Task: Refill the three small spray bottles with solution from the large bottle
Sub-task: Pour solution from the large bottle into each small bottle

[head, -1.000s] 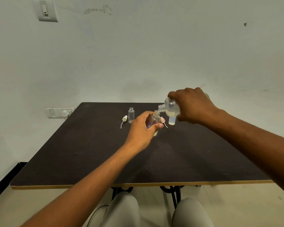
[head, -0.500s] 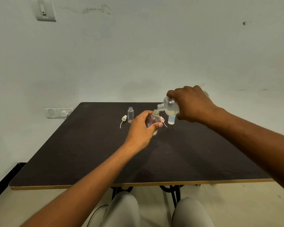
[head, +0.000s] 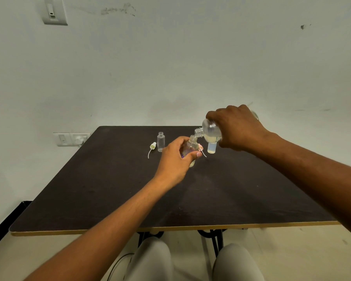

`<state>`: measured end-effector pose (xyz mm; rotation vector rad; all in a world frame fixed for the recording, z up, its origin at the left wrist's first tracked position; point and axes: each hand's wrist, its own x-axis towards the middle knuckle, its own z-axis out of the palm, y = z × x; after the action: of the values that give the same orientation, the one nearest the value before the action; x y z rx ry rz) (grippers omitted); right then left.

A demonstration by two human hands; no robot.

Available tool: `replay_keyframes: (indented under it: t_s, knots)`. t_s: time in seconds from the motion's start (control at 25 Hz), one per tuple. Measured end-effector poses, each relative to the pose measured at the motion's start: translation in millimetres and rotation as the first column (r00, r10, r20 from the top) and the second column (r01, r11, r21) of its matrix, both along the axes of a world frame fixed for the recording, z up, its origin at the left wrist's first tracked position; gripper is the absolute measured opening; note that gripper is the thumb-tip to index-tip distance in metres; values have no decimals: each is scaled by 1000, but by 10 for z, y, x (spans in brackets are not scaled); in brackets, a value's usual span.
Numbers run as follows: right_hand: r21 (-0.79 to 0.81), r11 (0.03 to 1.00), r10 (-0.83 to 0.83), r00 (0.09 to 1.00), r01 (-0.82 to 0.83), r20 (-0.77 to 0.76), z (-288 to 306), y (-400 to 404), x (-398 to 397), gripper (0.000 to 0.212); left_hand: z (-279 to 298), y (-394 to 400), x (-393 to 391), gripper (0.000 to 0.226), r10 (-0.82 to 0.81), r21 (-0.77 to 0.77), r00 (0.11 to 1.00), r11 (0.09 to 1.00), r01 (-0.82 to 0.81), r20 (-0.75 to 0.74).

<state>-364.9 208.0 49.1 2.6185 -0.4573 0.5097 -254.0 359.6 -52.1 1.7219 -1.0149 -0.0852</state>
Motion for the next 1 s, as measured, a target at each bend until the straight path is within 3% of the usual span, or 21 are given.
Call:
replay_keyframes:
  t_s: [0.56,0.76,1.0]
  knots:
    - [70,997,-13,1000,13,-5,-198,-282,196,49,-182,-299,207,43,-23,9,999,1000,24,-31]
    - [331,943,-66,995,37,75,-402,-499,337,51,-256,-561,411,38,-48,-40,998,998,47,-50]
    - [729,679,-131,964,-82,231,-716,-767,483,45,-396,-1024,768,40,-38,-72,996,997,33,-80]
